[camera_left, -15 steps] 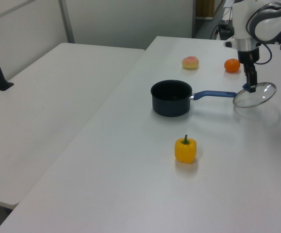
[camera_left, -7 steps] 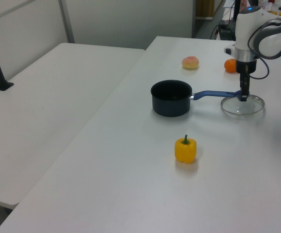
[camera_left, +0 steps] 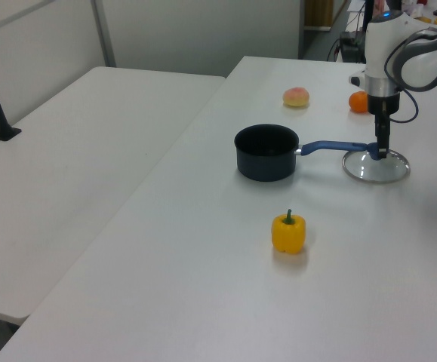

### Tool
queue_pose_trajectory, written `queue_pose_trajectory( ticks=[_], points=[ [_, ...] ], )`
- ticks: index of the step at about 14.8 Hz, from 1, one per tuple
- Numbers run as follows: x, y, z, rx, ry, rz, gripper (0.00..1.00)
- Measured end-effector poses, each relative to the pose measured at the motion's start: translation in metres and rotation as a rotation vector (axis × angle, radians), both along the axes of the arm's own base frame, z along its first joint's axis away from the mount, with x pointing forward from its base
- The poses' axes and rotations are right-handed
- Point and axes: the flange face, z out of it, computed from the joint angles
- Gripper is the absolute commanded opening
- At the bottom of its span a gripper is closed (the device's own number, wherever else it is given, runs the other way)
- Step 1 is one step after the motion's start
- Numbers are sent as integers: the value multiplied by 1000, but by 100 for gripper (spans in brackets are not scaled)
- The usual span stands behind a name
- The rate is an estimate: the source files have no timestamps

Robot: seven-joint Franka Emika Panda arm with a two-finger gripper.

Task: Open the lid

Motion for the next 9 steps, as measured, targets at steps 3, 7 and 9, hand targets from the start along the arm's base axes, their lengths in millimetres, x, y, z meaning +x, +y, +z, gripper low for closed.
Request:
queue_pose_trajectory(
  ticks=[3,7,9],
  points=[
    [0,-5,44,-3,101,-22,100],
    [15,-3,143,-11,123,-34,100],
    [25,11,197,1,58,-25,100]
  ],
)
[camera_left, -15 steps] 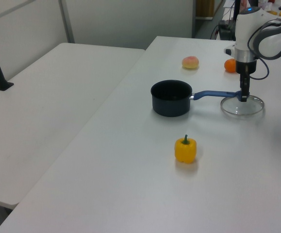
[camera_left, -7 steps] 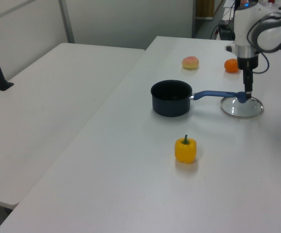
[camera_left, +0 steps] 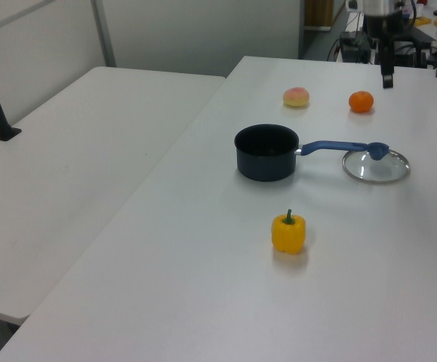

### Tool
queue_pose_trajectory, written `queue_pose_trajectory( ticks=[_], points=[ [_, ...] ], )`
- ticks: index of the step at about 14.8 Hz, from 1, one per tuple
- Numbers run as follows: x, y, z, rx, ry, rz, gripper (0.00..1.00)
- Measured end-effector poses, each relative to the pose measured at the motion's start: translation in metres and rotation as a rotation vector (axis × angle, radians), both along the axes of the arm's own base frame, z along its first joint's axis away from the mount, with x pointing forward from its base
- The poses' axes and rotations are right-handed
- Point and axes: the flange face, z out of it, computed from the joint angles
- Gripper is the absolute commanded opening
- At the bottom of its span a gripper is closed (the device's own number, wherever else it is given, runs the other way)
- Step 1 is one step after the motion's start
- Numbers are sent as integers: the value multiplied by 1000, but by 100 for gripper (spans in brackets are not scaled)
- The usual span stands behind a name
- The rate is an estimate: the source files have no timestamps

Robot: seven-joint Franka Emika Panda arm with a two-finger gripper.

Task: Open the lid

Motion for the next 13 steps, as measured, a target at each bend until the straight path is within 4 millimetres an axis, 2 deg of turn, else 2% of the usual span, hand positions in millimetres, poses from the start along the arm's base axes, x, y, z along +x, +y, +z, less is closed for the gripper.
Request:
queue_pose_trajectory(
  ticks=[1,3,4,6,8,10,13],
  points=[
    [2,7,23,10,-23,4,100],
    [1,18,46,24,-39,17,100],
    [1,30,59,26,-55,20,100],
    [2,47,74,58,-88,-40,100],
    [4,55,86,111,-109,-58,100],
    [14,67,90,133,-159,-72,100],
    [30,87,72,122,-170,-152,100]
  ],
)
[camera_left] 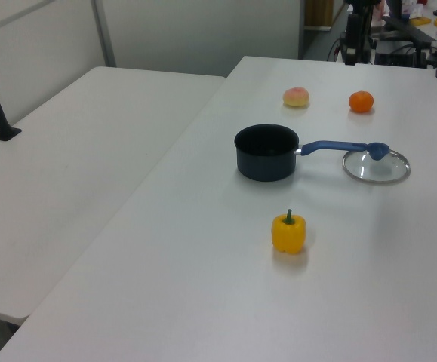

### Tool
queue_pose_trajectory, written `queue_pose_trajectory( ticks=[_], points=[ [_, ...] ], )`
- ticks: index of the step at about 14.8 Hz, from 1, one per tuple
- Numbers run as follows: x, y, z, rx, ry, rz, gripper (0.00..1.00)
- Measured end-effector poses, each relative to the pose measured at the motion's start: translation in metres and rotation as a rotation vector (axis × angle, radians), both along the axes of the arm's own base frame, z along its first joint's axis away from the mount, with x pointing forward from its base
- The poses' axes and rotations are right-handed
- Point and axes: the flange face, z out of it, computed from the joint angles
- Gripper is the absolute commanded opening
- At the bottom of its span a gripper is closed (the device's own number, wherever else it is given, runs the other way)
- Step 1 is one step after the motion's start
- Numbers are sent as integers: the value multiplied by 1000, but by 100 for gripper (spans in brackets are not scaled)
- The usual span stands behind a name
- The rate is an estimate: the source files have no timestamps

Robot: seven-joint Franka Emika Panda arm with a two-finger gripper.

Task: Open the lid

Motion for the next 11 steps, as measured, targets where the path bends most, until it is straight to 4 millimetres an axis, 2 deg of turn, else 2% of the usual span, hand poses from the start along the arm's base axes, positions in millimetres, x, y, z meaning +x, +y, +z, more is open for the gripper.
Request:
queue_pose_trajectory(
  ticks=[5,11],
  points=[
    [20,-6,-12,-6,-53,27,100],
    [23,-7,-14,-7,-58,35,100]
  ],
)
